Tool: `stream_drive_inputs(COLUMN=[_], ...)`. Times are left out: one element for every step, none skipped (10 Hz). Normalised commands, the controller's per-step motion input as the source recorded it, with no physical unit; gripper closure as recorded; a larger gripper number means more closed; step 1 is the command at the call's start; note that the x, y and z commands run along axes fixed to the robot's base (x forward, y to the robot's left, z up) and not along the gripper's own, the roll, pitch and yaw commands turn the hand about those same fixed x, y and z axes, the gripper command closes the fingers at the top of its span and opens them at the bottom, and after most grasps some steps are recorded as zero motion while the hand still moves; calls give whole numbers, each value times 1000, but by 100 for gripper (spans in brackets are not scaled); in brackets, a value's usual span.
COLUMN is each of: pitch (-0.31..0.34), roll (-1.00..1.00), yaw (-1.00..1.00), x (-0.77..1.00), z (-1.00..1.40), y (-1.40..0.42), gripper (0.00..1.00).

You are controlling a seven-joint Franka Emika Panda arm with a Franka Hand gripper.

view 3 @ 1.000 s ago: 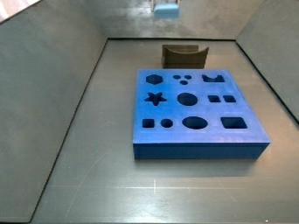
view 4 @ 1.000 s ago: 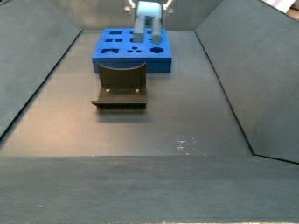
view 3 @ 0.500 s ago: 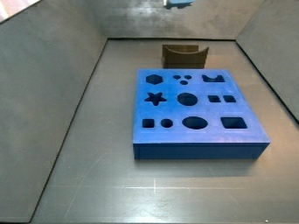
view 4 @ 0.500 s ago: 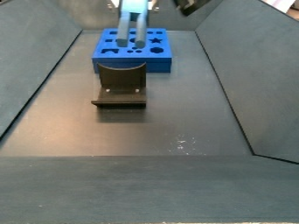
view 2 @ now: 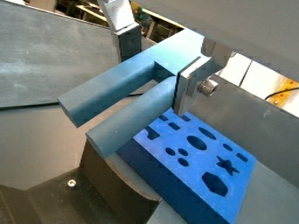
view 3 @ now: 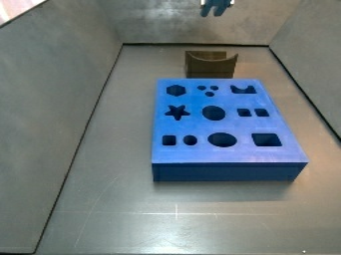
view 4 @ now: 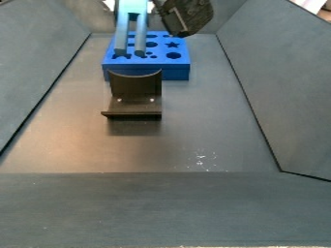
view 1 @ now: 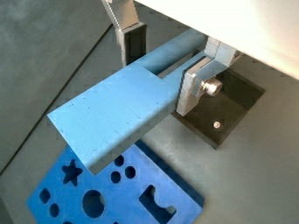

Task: Pick up the square-circle object. Move up. Place the square-circle object on the fixture. Regrasp the square-circle object. Rotate the square-circle object. Move to above the board. Insert the square-circle object.
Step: Place the square-circle object on the fixture.

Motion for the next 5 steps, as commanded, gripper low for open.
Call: stream_drive_inputs(pitch=[269,260,290,275,246], roll=[-1000,-1000,-911,-752,-644], yaw=[10,-10,-88,-132,-164], x=[115,118,140,153,158], z=[-1000,-1000,-1000,-1000,-1000], y=[131,135,137,136,139], gripper=[100,100,100,100,100])
